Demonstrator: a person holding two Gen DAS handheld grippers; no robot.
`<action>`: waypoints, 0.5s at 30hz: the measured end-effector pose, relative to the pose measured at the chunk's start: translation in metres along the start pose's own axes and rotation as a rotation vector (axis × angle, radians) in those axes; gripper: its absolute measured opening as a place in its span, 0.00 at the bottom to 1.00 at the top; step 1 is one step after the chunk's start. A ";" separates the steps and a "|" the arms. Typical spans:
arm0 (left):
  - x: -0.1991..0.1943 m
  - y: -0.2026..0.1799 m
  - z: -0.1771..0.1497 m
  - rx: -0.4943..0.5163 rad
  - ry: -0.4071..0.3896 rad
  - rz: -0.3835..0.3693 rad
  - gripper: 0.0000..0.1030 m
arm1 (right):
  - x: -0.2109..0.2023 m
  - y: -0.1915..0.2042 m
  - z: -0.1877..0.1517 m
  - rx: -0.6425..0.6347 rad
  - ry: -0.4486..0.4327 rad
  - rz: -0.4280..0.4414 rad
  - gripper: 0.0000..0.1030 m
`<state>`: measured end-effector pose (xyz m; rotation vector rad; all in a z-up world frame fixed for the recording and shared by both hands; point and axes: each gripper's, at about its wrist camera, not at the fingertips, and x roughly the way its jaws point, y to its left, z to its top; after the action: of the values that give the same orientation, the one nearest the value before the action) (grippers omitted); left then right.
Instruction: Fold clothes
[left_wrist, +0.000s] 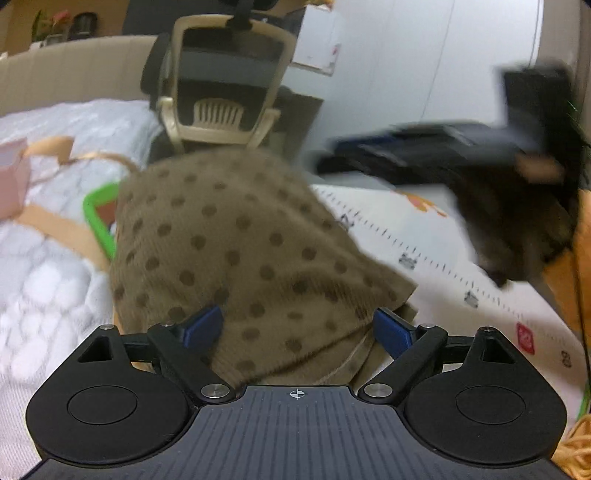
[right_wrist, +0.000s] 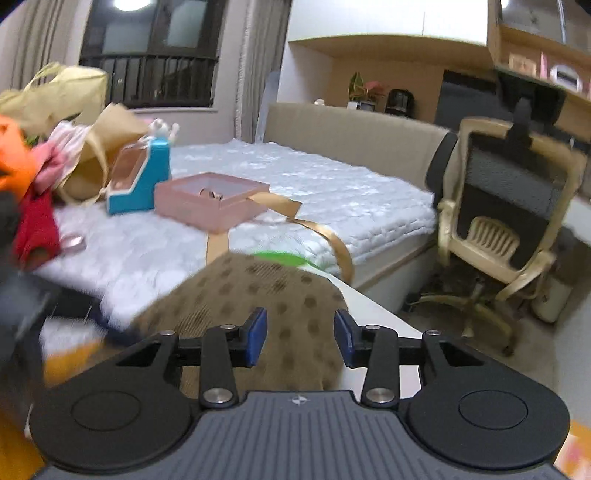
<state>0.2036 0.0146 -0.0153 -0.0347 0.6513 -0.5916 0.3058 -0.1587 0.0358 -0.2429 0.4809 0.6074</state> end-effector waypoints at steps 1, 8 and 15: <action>0.000 0.000 -0.003 0.000 0.002 0.004 0.90 | 0.020 -0.001 0.004 0.023 0.017 0.018 0.39; -0.004 0.000 -0.004 -0.012 0.004 0.010 0.91 | 0.075 -0.026 -0.014 0.159 0.127 0.007 0.57; -0.004 0.000 -0.005 -0.014 0.007 0.008 0.93 | 0.019 -0.014 -0.040 0.136 0.139 0.037 0.67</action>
<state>0.1979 0.0172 -0.0174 -0.0427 0.6622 -0.5800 0.3134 -0.1744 -0.0069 -0.1482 0.6596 0.5935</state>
